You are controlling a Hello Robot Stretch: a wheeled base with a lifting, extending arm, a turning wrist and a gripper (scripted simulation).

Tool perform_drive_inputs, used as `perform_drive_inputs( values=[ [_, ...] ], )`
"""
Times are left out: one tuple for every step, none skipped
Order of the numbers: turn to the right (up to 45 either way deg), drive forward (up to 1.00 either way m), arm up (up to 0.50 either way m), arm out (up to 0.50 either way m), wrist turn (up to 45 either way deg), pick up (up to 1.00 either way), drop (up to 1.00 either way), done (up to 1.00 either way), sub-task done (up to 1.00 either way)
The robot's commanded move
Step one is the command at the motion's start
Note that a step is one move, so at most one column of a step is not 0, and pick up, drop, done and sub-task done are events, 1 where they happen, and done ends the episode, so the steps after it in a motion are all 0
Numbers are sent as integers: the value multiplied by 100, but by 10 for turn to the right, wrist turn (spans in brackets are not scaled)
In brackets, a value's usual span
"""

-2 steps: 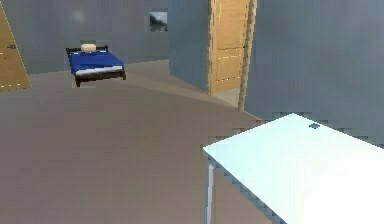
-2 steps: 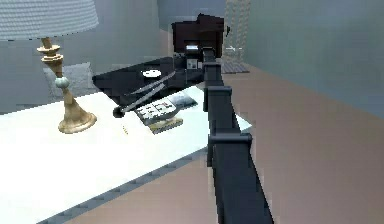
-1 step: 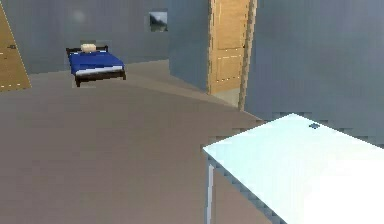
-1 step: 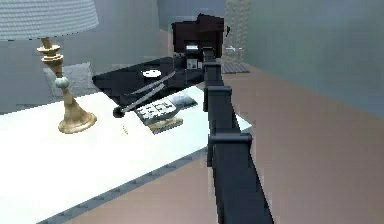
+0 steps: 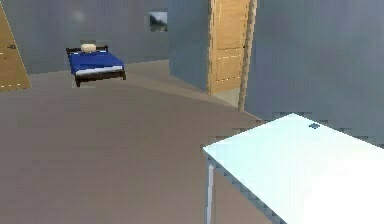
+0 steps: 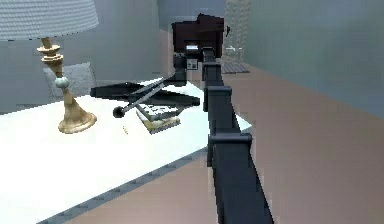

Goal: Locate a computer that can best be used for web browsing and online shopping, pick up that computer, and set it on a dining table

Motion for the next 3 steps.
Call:
perform_drive_inputs(
  values=[
    [0,0,4,0,0,0,0,0,0],
    [0,0,0,-8,0,0,0,0,0],
    [0,0,0,0,-390,0,0,0,0]
  ],
)
